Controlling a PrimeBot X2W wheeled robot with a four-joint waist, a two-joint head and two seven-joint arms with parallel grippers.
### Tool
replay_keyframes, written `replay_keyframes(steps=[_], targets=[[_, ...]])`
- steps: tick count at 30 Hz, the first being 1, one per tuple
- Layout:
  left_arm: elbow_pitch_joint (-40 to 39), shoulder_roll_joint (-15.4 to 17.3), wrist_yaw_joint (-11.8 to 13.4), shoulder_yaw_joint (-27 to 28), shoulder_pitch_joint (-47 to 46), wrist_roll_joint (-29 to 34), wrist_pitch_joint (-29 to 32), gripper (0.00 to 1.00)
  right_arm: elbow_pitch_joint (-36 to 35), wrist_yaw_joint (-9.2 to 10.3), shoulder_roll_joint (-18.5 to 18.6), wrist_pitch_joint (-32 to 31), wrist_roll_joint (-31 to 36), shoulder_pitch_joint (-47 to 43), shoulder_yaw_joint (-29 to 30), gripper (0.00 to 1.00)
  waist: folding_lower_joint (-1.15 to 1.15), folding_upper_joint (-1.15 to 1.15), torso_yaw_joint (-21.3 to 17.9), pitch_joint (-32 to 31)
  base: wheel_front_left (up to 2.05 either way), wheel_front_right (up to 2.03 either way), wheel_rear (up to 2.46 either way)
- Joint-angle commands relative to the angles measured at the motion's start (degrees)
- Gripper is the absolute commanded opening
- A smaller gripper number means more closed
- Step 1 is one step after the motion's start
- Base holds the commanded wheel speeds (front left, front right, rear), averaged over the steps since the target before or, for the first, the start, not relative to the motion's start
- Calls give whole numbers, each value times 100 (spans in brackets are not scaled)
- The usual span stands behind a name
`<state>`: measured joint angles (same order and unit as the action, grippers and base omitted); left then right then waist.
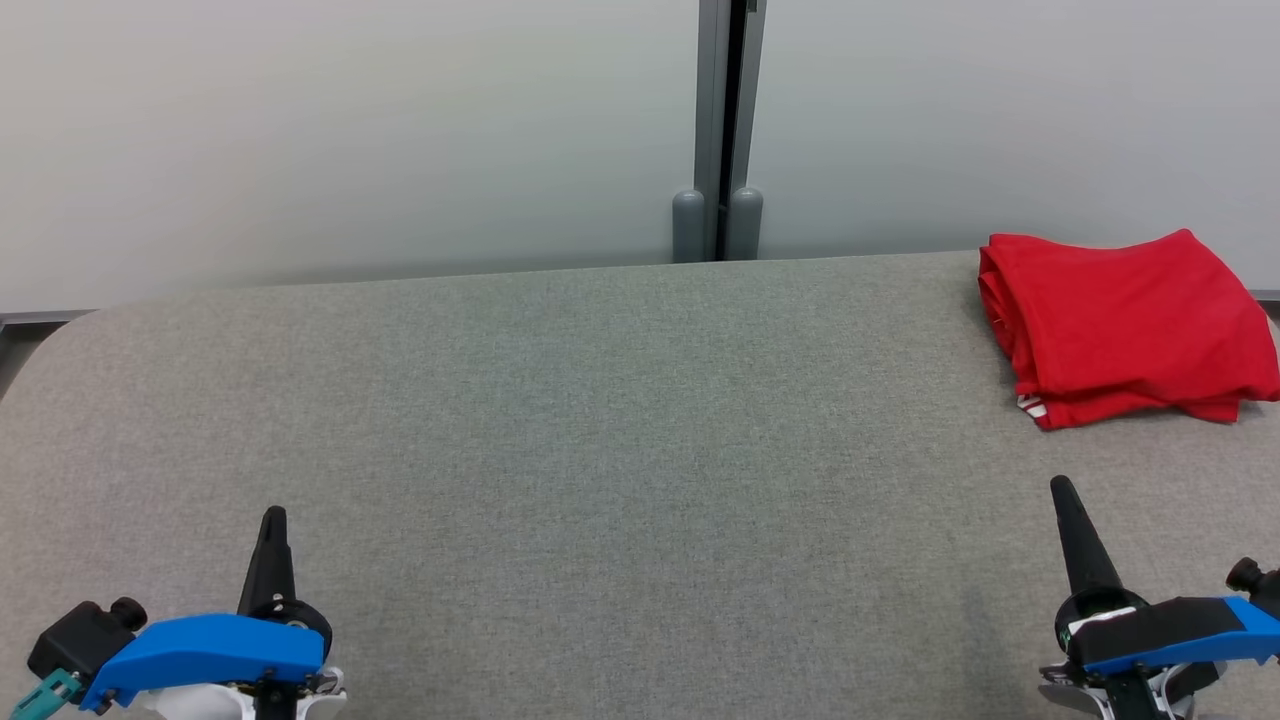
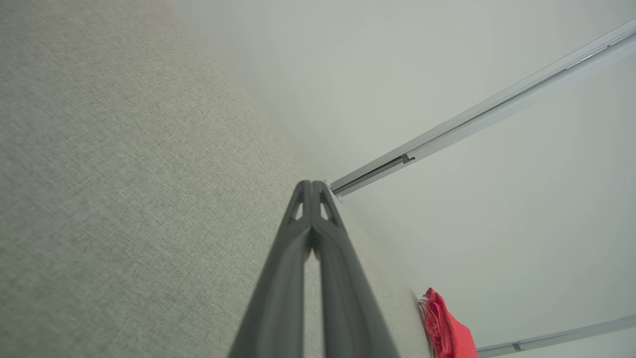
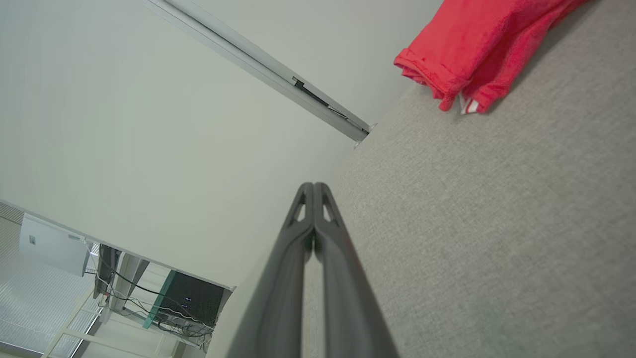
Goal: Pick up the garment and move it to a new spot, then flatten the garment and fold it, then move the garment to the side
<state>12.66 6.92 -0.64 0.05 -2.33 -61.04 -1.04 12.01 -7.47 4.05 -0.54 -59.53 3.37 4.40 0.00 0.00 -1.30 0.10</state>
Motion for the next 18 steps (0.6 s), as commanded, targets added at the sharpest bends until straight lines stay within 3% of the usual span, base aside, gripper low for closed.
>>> replay_keyframes(steps=[1, 18], targets=[[-36, -1, -62, 76, -148, -159, 42, 0, -31, -3, -5, -47, -179, 161, 34, 0, 0, 0, 3, 0, 0, 0, 0], [17, -115, -253, 252, -228, -1029, 254, 0, 37, -3, -40, -211, -1083, 204, 91, 0, 0, 0, 33, 2, 0, 0, 0]])
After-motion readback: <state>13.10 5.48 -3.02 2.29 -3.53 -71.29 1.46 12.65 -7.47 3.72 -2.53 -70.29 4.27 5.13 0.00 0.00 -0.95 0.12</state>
